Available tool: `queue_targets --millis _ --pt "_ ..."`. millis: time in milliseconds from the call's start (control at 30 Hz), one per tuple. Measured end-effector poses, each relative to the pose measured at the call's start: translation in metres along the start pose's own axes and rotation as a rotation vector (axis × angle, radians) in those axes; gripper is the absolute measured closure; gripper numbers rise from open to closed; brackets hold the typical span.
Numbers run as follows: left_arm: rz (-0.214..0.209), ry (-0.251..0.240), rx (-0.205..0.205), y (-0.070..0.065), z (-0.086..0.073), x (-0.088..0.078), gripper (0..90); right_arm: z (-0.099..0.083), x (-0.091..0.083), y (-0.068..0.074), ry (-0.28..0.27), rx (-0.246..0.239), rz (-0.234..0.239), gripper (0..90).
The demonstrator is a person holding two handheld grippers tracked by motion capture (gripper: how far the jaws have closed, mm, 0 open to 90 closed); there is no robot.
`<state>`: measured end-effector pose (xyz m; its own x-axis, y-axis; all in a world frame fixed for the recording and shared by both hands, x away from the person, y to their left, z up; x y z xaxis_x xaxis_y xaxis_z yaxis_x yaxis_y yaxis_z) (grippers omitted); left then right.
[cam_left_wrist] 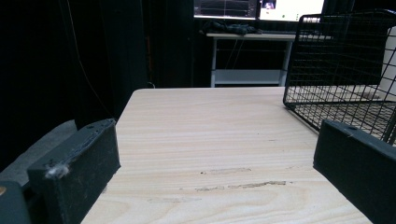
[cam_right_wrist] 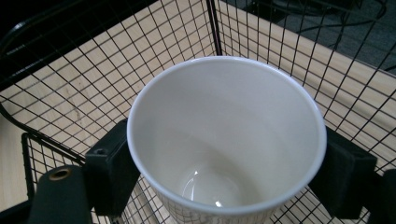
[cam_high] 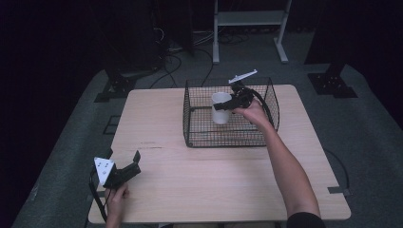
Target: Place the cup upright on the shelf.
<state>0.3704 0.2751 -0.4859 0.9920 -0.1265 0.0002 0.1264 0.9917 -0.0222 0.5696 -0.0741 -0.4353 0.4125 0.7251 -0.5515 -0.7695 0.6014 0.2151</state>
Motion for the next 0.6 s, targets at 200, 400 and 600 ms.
queue_targets --millis 200,400,600 --pt "0.002 0.001 -0.009 0.001 0.0 0.0 0.0 -0.005 0.007 -0.002 0.034 -0.01 -0.015 19.2" --pt "0.001 0.0 -0.003 0.001 0.0 0.0 0.0 -0.012 0.012 -0.004 0.071 -0.012 -0.02 19.2" --pt "0.001 0.001 -0.003 0.0 0.0 0.0 0.0 -0.015 0.015 -0.007 0.095 -0.016 -0.034 19.1"
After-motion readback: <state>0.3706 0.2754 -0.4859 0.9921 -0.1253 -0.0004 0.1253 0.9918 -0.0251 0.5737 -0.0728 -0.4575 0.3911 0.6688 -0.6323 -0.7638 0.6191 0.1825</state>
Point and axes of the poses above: each handheld gripper's, and its own axes: x roughly forward along the jaws, z roughly out of its top, y roughly to its left, the point moved 9 cm from there along x, roughly forward along the jaws, and after that the axes turned 5 degrees about -y, right-handed, at the moved point
